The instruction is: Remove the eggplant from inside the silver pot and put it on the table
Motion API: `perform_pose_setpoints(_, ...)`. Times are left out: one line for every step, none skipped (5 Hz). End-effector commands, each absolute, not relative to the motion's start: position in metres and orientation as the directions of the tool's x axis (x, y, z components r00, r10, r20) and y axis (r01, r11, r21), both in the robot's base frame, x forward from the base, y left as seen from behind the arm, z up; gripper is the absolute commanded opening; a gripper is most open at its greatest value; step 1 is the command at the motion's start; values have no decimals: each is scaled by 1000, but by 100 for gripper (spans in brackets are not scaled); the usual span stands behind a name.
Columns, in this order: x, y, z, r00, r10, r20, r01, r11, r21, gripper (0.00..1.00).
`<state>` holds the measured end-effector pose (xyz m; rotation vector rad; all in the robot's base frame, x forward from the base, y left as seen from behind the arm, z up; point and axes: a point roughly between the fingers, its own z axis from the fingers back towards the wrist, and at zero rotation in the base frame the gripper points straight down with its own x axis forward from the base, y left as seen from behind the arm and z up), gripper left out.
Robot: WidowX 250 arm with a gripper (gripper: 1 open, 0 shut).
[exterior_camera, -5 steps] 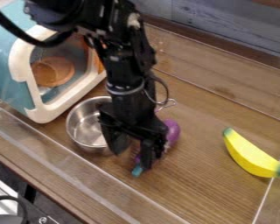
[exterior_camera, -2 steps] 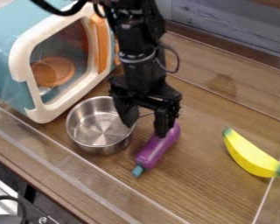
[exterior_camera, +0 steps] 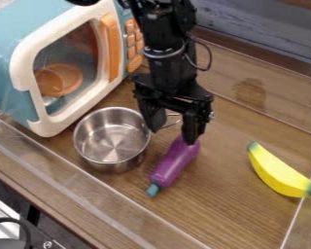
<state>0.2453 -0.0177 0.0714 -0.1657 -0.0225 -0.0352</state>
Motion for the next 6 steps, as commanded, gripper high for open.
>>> perform_pose_setpoints(262, -18, 75, 997, -25, 76, 37, 986, -164, 100)
perform_pose_setpoints(260, -16, 78, 995, 64, 81, -49, 985, -166, 100)
perform_pose_setpoints(258, -15, 80, 985, 151, 85, -135, 976, -170, 100)
perform_pose_setpoints(257, -12, 82, 982, 166, 89, -149, 974, -173, 100)
perform_pose_setpoints(255, -9, 84, 979, 181, 91, -163, 971, -176, 100)
perform_pose_setpoints(249, 3, 81, 982, 162, 94, -143, 973, -179, 100)
